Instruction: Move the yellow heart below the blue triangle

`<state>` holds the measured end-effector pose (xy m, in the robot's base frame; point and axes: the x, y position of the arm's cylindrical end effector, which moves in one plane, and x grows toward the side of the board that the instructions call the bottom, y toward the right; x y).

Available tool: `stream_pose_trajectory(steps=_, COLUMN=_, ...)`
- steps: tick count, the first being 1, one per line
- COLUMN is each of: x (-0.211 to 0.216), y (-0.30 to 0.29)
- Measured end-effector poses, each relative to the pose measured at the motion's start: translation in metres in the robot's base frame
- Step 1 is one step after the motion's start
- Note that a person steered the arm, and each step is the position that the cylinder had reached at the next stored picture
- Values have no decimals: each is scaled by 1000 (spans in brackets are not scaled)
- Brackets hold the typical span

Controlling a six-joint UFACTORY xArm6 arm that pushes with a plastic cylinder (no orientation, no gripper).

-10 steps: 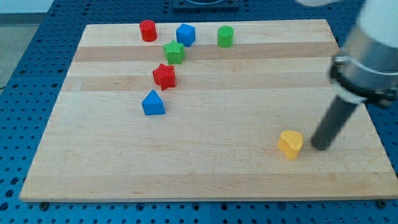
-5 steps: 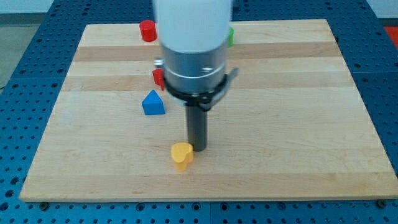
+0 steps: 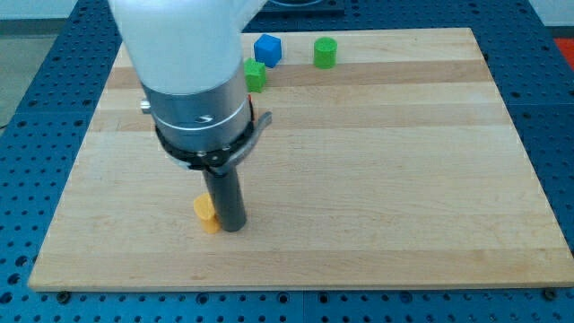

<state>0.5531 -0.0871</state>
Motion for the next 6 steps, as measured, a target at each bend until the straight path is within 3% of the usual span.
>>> stream_pose_trajectory(steps=1, x=0, y=-5)
stream_pose_trajectory(steps=3, x=56, y=-24)
stream_pose_trajectory(steps=6, x=3, y=-38)
